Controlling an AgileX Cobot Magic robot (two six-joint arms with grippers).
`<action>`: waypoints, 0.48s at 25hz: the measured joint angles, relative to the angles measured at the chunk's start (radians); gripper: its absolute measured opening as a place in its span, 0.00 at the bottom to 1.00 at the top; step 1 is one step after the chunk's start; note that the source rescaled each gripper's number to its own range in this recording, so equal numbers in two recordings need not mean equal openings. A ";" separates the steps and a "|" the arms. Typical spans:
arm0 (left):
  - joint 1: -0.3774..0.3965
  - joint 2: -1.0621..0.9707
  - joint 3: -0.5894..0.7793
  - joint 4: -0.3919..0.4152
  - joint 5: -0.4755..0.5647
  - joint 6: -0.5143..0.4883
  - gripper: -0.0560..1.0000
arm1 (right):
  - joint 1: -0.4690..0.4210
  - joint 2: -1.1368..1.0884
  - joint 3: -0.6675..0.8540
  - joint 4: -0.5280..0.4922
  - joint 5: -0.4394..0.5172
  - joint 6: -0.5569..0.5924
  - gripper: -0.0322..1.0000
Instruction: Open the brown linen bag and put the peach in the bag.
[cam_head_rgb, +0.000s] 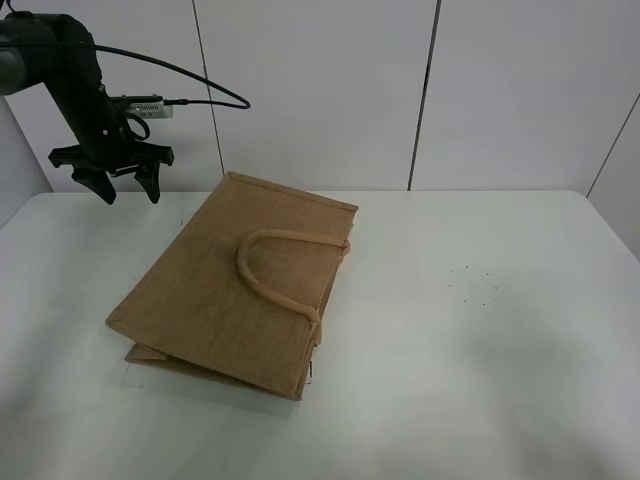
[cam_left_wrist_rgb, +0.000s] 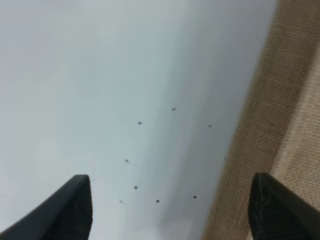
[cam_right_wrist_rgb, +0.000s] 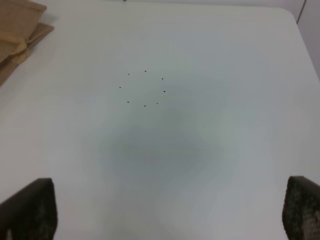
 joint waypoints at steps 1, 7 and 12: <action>0.000 -0.010 0.008 -0.001 0.000 0.000 0.92 | 0.000 0.000 0.000 0.000 0.000 0.000 1.00; -0.008 -0.201 0.212 -0.009 0.000 0.000 0.92 | 0.000 0.000 0.000 0.000 0.000 0.000 1.00; -0.011 -0.468 0.485 -0.010 0.000 0.000 0.92 | 0.000 0.000 0.000 0.000 0.000 0.000 1.00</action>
